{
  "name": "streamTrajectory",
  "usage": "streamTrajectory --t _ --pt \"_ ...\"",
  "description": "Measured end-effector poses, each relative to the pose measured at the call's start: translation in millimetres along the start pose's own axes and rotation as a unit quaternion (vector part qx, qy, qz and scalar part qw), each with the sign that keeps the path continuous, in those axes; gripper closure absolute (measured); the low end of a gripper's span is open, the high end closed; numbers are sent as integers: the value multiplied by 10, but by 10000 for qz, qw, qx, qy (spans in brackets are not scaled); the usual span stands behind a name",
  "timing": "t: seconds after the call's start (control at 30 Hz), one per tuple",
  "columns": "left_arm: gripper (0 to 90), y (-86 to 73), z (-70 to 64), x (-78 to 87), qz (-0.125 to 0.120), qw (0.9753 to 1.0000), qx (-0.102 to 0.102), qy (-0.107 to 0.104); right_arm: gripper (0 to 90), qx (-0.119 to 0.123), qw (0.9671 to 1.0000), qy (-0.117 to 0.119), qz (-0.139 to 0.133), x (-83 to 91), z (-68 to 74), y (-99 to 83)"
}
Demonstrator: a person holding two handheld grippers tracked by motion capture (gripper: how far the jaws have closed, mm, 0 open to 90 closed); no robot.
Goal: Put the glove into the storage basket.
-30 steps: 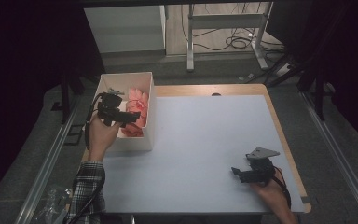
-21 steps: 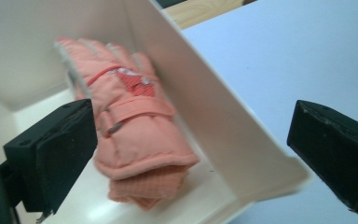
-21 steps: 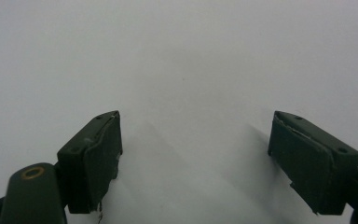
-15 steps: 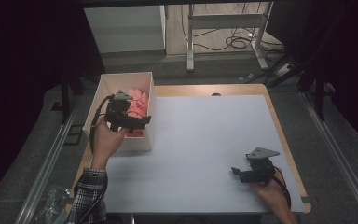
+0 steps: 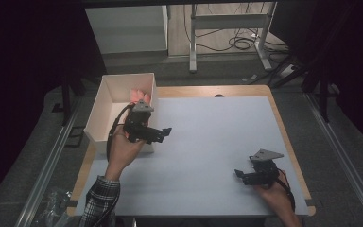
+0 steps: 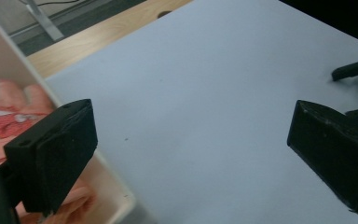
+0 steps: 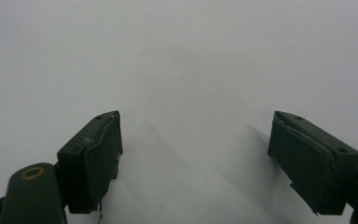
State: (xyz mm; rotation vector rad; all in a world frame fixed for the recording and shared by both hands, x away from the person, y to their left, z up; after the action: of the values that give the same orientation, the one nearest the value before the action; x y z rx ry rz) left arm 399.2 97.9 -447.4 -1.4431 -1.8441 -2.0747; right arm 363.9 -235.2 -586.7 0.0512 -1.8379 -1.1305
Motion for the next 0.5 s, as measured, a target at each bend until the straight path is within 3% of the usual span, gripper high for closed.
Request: streamTrajectory --t 0.3,0.5 --pt "19 -182 -294 -243 59 9991 -215 -367 178 -1 10000 -2 1 0 0 0" --pt "17 -348 -417 -388 124 9980 -331 -516 178 0 10000 3 12 2 0 -1"
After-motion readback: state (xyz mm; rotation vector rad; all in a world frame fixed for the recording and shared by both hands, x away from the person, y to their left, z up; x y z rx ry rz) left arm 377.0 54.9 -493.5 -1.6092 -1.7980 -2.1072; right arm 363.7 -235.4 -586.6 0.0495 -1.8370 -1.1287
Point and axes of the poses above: each handheld gripper's, and its own axes: x roughly backward along the jaws, y roughly out of its top, z roughly to its left, the point moved 8 cm from there along -x, roughly forward along the jaws, and after that the axes turned 6 degrees about x, right-handed, at the moved point
